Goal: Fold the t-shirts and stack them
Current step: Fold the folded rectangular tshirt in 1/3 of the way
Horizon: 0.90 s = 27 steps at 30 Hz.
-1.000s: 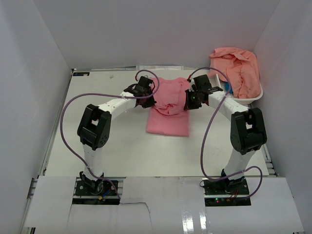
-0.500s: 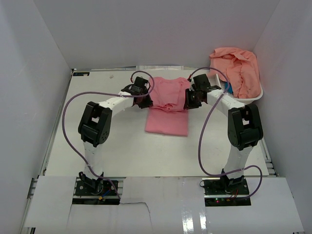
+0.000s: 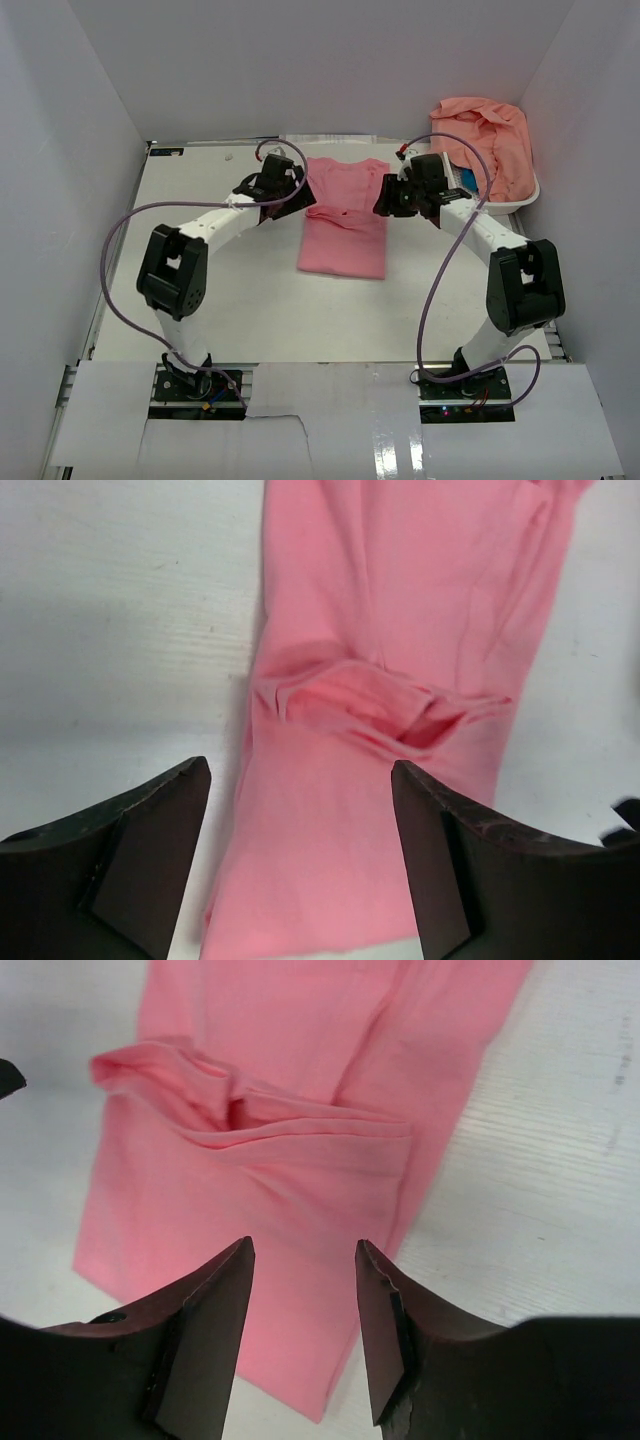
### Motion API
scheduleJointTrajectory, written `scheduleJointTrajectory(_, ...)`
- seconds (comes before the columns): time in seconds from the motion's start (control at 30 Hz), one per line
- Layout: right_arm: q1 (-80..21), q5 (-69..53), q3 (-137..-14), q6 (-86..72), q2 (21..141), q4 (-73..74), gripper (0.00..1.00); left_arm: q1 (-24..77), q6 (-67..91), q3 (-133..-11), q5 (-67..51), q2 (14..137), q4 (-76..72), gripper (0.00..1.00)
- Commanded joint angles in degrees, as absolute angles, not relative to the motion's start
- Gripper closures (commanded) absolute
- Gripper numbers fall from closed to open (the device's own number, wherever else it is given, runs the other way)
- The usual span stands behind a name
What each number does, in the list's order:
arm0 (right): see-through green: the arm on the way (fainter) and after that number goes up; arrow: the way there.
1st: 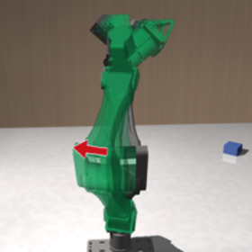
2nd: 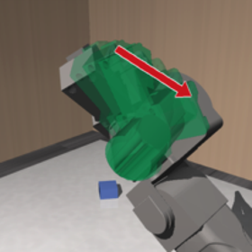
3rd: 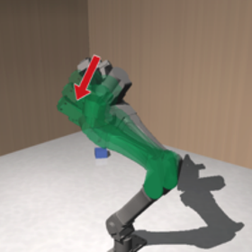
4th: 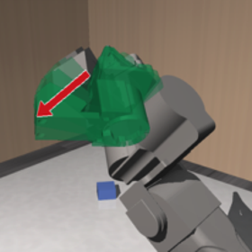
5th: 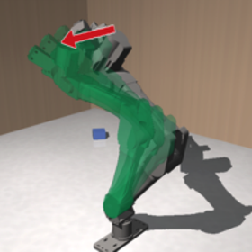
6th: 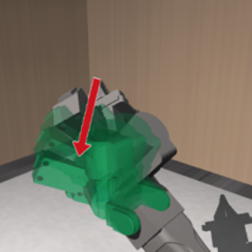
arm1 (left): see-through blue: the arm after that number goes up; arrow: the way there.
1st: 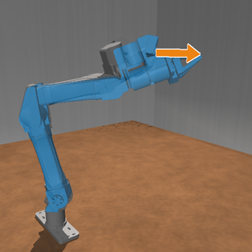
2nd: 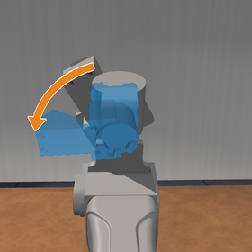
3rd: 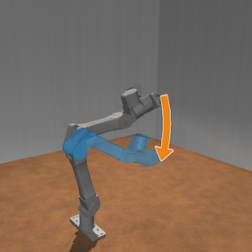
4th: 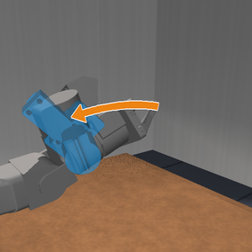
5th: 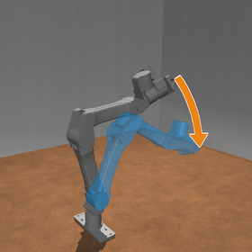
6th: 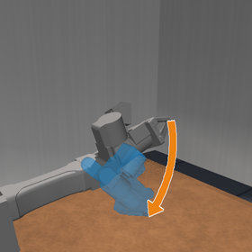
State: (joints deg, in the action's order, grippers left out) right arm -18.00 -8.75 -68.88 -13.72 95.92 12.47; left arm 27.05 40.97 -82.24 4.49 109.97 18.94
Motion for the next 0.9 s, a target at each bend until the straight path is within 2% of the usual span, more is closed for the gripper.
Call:
scheduleJointTrajectory(0.0, -17.7, -18.6, -65.5, -15.7, 94.1, 5.6, 0.48, 26.9, 40.0, -74.6, 6.0, 96.2, 12.7, 0.16)
scheduleJointTrajectory(0.17, -18.2, -31.7, -62.6, -19.6, 99.3, -1.5, 0.5, 27.7, 41.3, -59.7, -1.1, 87.1, 7.0, 0.19)
scheduleJointTrajectory(0.2, -18.5, -33.6, -62.8, -20.1, 100.6, -2.8, 0.53, 28.2, 41.5, -58.1, -3.3, 86.4, 6.3, 0.19)
scheduleJointTrajectory(0.27, -19.2, -38.4, -65.8, -21.3, 105.5, -4.2, 0.55, 29.0, 41.6, -53.7, -7.9, 85.2, 2.9, 0.25)
scheduleJointTrajectory(0.3, -19.5, -39.4, -67.0, -21.5, 107.2, -4.4, 0.68, 30.0, 41.5, -52.6, -8.8, 85.1, 1.9, 0.31)
scheduleJointTrajectory(0.33, -19.7, -40.1, -68.5, -21.8, 110.3, -4.4, 0.77, 30.4, 41.4, -51.5, -9.8, 85.2, 0.5, 0.66)
scheduleJointTrajectory(0.37, -20.0, -40.9, -69.6, -22.8, 111.5, -4.8, 0.87, 30.8, 41.2, -49.9, -10.2, 85.8, -1.3, 0.9)
scheduleJointTrajectory(0.4, -20.2, -41.5, -71.2, -23.3, 112.6, -5.4, 0.92, 30.9, 41.7, -49.5, -10.5, 86.3, -1.5, 1.0)
scheduleJointTrajectory(0.6, -22.0, -41.9, -74.0, -25.1, 116.8, -7.4, 0.92, 31.0, 42.1, -47.7, -16.1, 90.9, -7.8, 1.0)
scheduleJointTrajectory(0.87, -23.7, -41.2, -73.3, -26.5, 118.7, -10.1, 0.92, 32.2, 41.6, -51.9, -17.4, 96.1, -8.7, 1.0)
